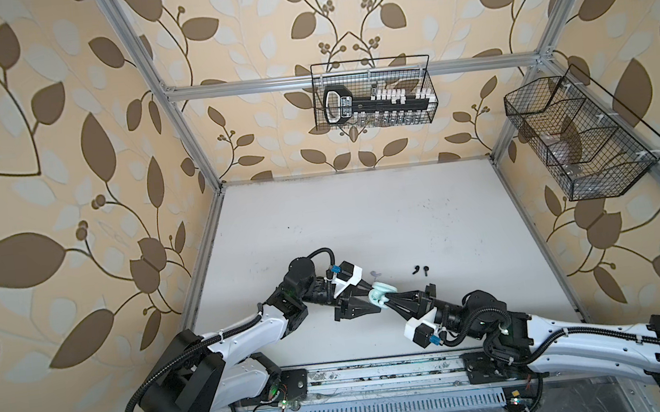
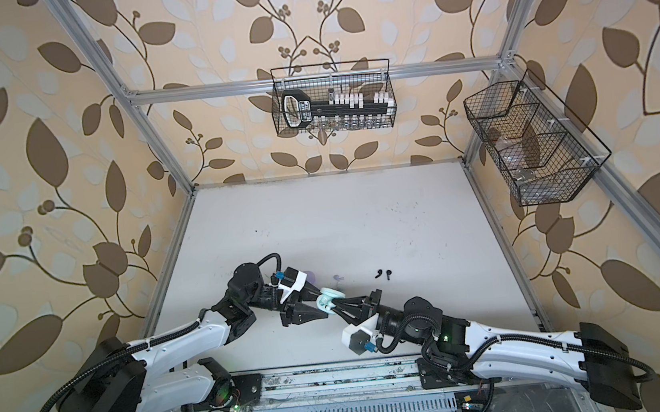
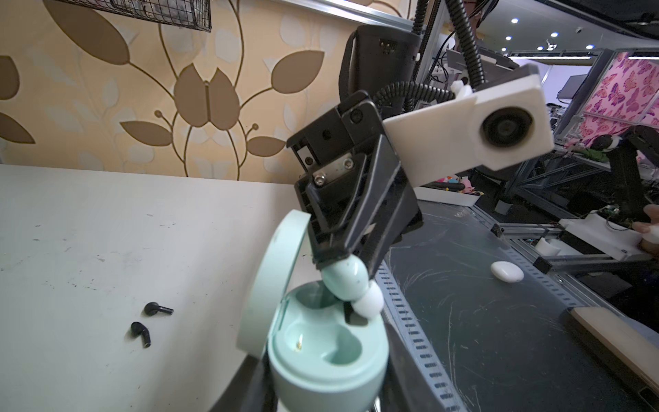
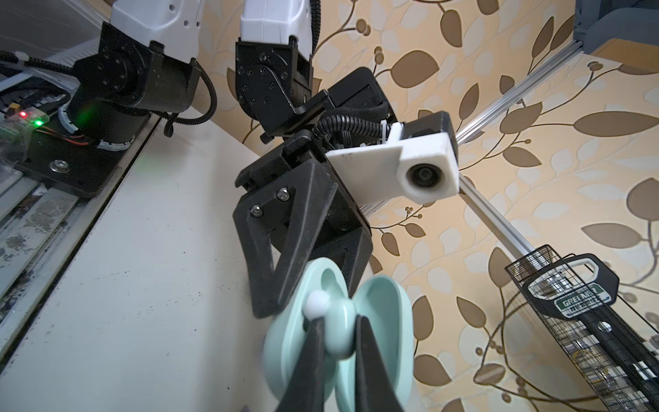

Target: Insert the wireless bluetooth earbuds into the charging case

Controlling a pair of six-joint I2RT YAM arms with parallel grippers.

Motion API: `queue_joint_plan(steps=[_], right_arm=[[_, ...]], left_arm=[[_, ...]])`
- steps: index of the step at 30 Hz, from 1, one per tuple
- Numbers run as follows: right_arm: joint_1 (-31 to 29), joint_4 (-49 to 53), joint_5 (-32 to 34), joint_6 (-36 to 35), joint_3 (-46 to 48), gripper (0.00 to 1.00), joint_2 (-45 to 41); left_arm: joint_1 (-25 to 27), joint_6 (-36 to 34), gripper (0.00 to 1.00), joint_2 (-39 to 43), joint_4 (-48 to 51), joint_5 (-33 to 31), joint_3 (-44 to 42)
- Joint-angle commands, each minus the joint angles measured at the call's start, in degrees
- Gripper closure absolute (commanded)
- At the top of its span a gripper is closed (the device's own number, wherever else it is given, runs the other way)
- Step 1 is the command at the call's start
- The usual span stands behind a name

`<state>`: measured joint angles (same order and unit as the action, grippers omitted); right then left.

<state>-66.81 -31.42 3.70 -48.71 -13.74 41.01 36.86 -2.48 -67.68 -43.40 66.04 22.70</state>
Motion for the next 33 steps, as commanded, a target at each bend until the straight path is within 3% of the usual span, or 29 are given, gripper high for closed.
queue_joint_plan(steps=[1,11,28,33], right_arm=[[-0.60,1.26,2.95,-2.35,-1.73,1.00,0.38],[-3.67,0.71,9.16,-4.68,-2.61,1.00,3.86],[-5.53,-1.10,11.54,-7.16,-2.72,1.00,8.02],[-5.62,-1.37,10.00,-7.72,-2.00,0.85,8.02]], left_arm=[[0.91,-4.55,1.00,0.18,3.61,2.69,2.78],[1.62,-9.45,1.00,1.48,11.00,1.04,3.93],[2.17,-10.47,1.00,1.95,12.97,0.93,4.61],[2.17,-9.98,1.00,2.23,11.99,1.00,4.29]])
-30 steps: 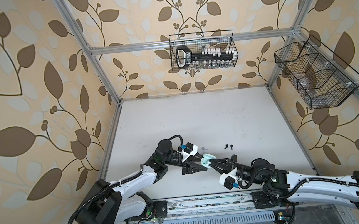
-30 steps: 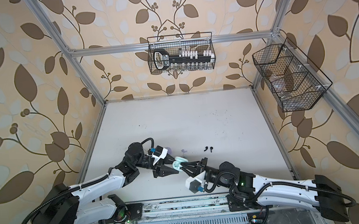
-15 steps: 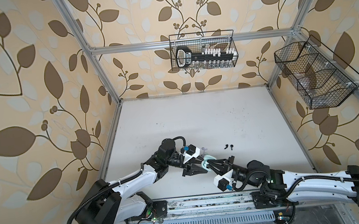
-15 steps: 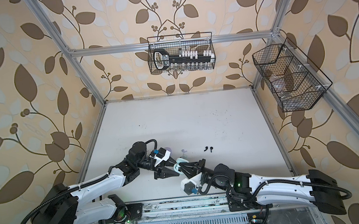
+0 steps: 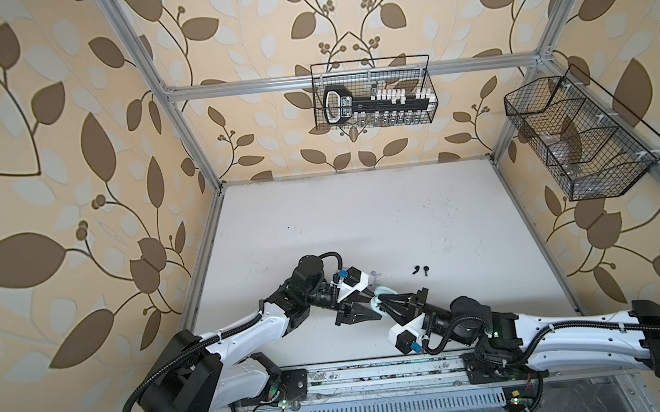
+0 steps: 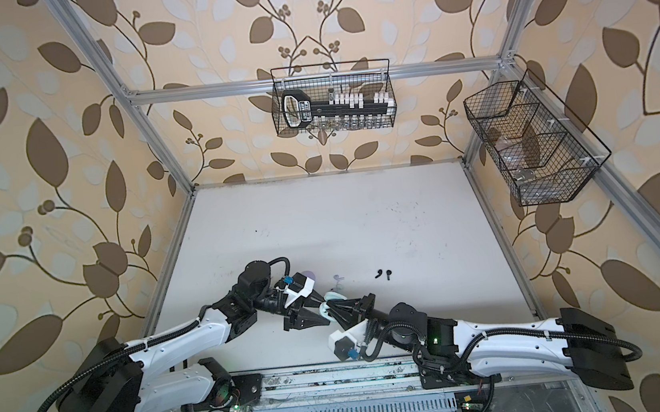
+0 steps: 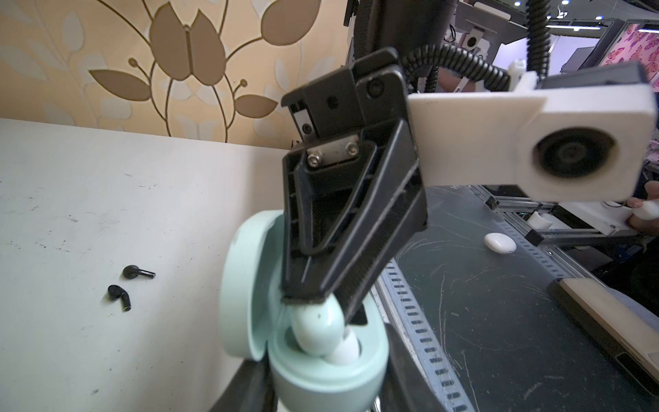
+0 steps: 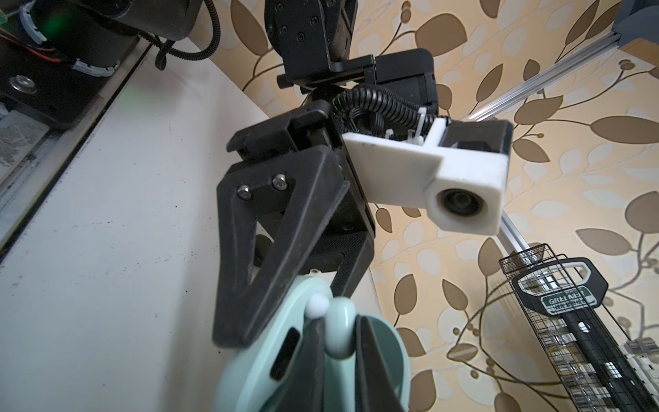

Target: Insert the wireless bluetooth earbuds into the charging case

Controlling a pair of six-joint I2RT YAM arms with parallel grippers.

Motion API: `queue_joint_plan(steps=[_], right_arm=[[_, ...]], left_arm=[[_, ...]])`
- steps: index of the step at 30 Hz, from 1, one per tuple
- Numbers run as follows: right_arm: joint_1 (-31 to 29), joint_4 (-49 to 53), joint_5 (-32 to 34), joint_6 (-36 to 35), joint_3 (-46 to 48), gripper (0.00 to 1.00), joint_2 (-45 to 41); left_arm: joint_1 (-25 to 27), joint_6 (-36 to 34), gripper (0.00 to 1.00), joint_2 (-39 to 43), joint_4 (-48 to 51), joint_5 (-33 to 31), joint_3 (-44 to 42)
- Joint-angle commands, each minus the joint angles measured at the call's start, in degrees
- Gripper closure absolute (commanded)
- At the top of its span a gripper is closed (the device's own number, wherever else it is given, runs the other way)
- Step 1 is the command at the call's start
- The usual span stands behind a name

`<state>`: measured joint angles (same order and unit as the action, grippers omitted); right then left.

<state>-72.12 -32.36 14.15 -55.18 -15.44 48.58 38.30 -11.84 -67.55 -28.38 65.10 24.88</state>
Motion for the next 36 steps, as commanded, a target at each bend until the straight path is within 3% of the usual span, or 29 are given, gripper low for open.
queue_joint_plan(steps=[1,16,26,30,36], right_arm=[[-0.30,-0.38,-0.52,-1.25,-0.29,0.84,0.42],[-0.19,2.38,-2.38,-1.07,0.43,0.72,-2.40],[1.65,2.46,-4.76,1.65,0.79,0.72,-3.98],[2.07,3.24,-3.47,5.73,-1.09,0.73,-4.03],[1.98,5.54,-2.45,19.20,-5.58,0.66,-7.53]], left_arm=[[0.73,-0.54,1.00,2.20,-3.26,1.96,1.99],[0.76,-0.27,1.00,3.74,-4.22,0.25,1.01],[0.73,0.22,1.00,3.58,-5.13,-0.37,0.65],[0.73,1.11,1.00,3.02,-6.34,-3.77,0.11],[0.59,1.34,1.00,5.17,-7.02,-16.38,-2.37]])
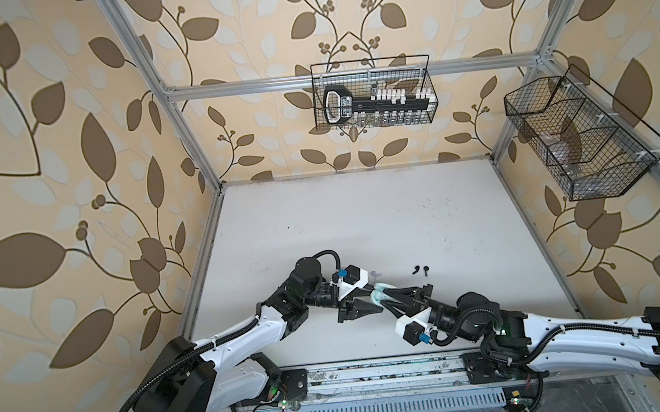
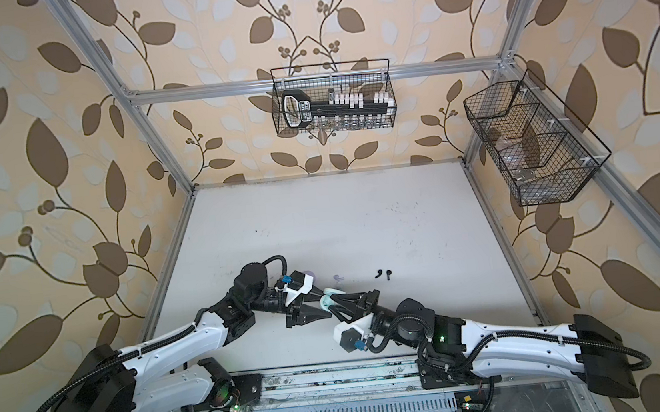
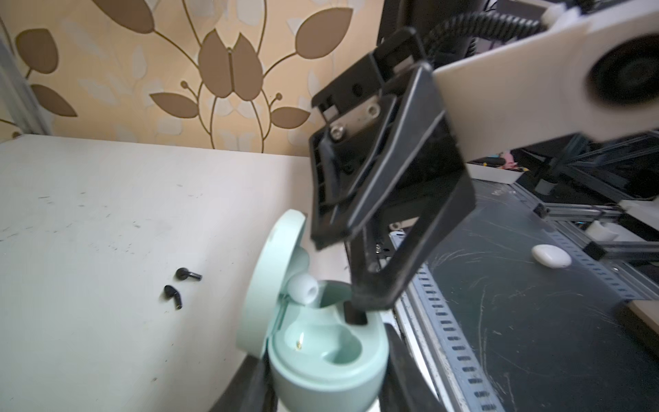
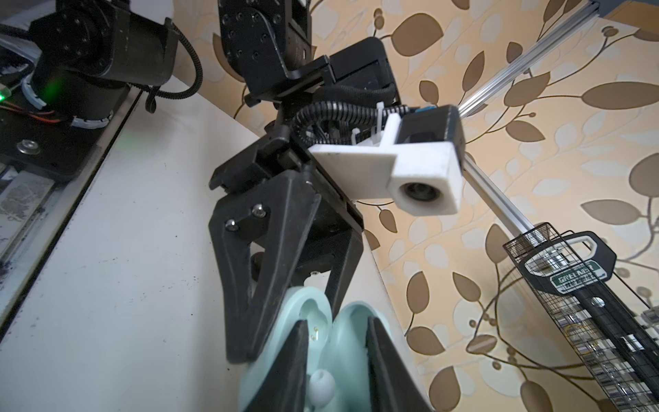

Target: Insert the wireless bluetooth earbuds into the charging case

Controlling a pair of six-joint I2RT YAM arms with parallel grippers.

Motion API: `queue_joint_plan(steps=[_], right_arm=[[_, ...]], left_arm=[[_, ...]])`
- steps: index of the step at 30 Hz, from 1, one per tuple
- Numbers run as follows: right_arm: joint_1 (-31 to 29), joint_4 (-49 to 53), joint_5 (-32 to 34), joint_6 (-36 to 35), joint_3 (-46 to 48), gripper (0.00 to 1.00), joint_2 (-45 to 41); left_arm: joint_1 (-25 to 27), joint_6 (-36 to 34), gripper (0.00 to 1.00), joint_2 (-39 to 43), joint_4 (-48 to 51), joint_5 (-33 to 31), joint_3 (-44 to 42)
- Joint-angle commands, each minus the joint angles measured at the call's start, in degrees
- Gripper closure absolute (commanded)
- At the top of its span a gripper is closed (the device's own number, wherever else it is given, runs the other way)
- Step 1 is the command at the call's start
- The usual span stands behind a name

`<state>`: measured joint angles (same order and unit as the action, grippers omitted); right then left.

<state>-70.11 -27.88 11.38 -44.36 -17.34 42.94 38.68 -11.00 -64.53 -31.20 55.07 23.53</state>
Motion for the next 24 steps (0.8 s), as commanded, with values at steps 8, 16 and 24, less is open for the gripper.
queue_joint_plan(steps=[8,16,24], right_arm=[[0.79,13.03,2.42,25.41,-14.89,0.60,-0.48],[1.57,27.89,15.68,41.68,-23.87,0.54,3.78],[8.56,26.79,21.61,70.62,-19.27,0.56,-5.98]], left_arm=[[-0.08,1.66,1.00,7.41,-10.26,-16.44,-6.45],[-0.18,1.56,1.00,15.36,-11.60,-26.47,-11.03],[-0.18,1.69,1.00,17.17,-13.17,-27.93,-12.39]])
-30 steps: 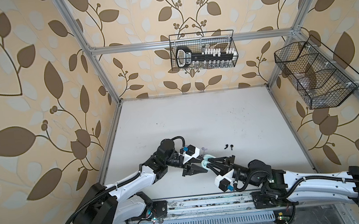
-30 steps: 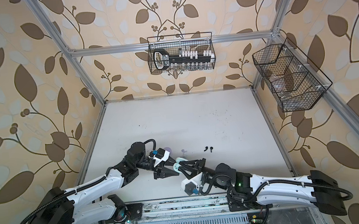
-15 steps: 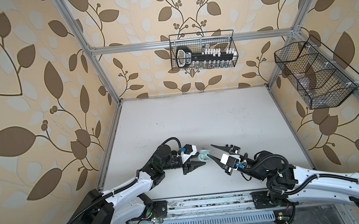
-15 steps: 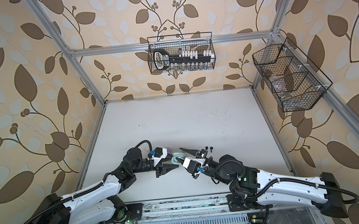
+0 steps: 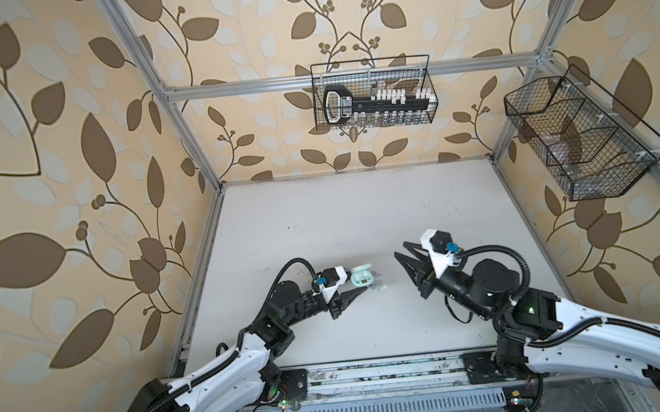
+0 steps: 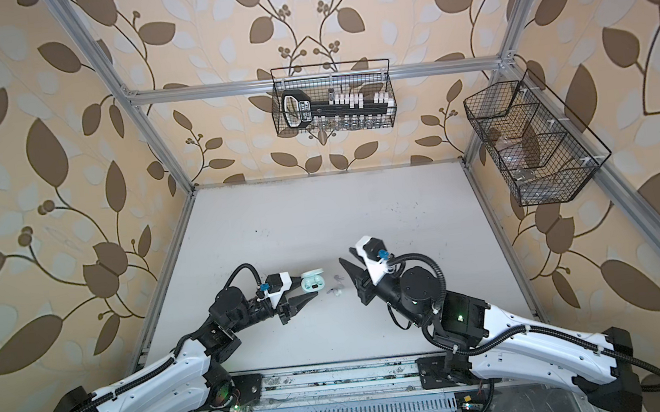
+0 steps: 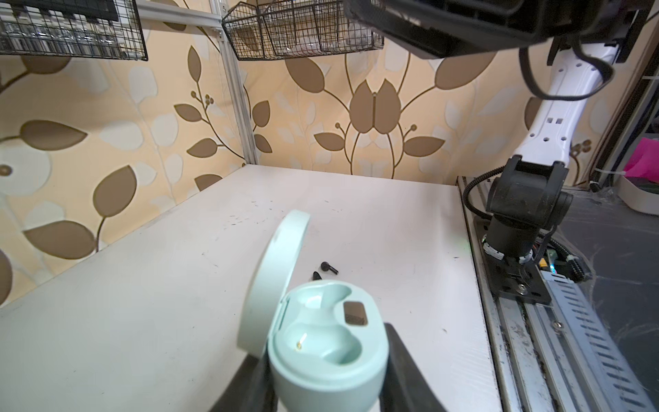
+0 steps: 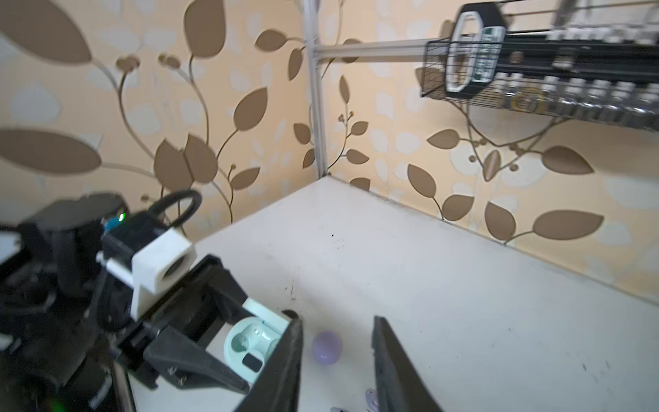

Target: Insert the wireless bluetooth earbuds into the charging case

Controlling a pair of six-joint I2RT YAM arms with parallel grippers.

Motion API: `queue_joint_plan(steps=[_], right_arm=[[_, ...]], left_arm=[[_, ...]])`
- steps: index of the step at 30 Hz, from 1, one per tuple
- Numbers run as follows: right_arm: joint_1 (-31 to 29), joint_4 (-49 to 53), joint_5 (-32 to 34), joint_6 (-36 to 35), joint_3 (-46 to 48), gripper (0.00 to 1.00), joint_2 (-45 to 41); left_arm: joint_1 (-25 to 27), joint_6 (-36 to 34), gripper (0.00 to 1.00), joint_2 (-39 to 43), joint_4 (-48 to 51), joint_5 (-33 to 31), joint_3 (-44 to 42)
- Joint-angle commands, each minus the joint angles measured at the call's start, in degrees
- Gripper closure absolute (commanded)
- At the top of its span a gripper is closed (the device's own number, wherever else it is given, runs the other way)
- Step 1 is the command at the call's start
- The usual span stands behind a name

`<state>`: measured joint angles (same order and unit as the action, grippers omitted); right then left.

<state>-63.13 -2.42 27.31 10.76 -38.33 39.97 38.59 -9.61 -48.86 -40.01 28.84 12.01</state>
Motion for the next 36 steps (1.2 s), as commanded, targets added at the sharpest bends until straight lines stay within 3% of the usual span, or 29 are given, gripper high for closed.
queue_joint_plan(steps=[1,3,8,17,22,25,28,32,36], right_arm=[[2.98,2.35,-0.26,13.56,1.27,0.52,-2.53],[5.01,8.09,-4.24,14.29,-1.31,0.53,0.56],[8.38,17.20,0.35,19.53,-3.71,0.60,6.63],[9.93,16.23,-7.30,19.48,-0.26,0.52,11.66],[2.20,10.16,-3.79,24.22,3.75,0.45,15.18],[-3.87,5.60,-0.35,27.27,3.83,0.44,21.07],[-6.65,0.57,-1.75,29.96,2.28,0.43,29.77],[-8.62,-1.10,-3.55,29.50,-3.79,0.42,40.63],[-8.90,-7.12,-2.84,24.49,-2.17,0.40,39.13]], left_arm=[[-0.09,0.29,1.00,1.72,-4.59,-1.77,-1.02],[-0.09,0.35,1.00,2.13,-4.35,-2.88,-1.20],[-0.09,0.60,1.00,2.71,-1.28,-9.95,-0.85],[-1.00,4.41,1.00,3.02,3.43,-24.16,-0.14],[-4.15,8.67,1.00,3.24,7.94,-31.98,0.84],[-4.48,9.53,1.00,6.31,11.97,-37.94,0.93],[-4.49,10.38,1.00,10.14,12.76,-42.96,-0.86],[-4.49,9.02,1.00,14.45,8.13,-39.13,-4.31],[-4.42,6.70,1.00,14.96,4.21,-31.54,-5.39]])
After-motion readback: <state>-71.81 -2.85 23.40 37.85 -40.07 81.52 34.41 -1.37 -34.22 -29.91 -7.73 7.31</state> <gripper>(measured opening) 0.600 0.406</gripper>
